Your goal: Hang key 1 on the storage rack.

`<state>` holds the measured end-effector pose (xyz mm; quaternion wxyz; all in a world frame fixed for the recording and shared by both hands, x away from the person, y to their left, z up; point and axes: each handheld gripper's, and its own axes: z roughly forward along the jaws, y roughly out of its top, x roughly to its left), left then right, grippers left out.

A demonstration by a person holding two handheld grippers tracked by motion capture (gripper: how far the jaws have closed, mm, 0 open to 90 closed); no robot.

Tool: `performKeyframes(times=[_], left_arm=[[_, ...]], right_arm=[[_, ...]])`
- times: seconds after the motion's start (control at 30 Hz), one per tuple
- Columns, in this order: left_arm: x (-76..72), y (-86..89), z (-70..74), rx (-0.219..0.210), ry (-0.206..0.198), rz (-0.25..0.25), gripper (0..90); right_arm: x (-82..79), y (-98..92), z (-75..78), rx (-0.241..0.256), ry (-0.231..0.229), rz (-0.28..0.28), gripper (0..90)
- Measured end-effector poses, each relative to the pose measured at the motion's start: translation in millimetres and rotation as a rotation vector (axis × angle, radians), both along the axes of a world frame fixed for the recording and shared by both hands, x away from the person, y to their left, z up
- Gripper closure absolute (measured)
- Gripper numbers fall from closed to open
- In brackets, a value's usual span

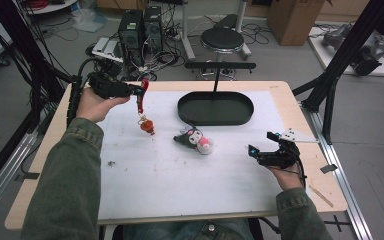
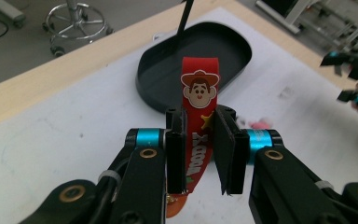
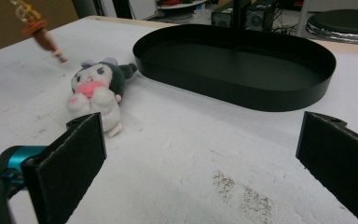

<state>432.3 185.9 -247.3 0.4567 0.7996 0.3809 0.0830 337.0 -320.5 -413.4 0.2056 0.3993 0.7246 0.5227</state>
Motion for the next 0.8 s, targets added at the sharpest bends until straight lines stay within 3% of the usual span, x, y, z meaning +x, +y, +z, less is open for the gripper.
performKeyframes(times=[0.37,0.67,0.8], left_arm=[[22.3,-24.4,14.0,0.007,-0.028,-0.001,75.4],[35.1,-46.0,35.2,-0.002,-0.082,-0.002,75.4],[40.0,-59.6,38.1,0.04,-0.101,-0.012,75.5]], right_arm=[[0.6,1.1,-0.5,-0.001,-0.005,0.016,0.4],[1.1,-0.1,-0.8,-0.001,-0.004,0.016,0.4],[1.1,-0.6,-0.5,0.011,-0.002,0.013,0.4]])
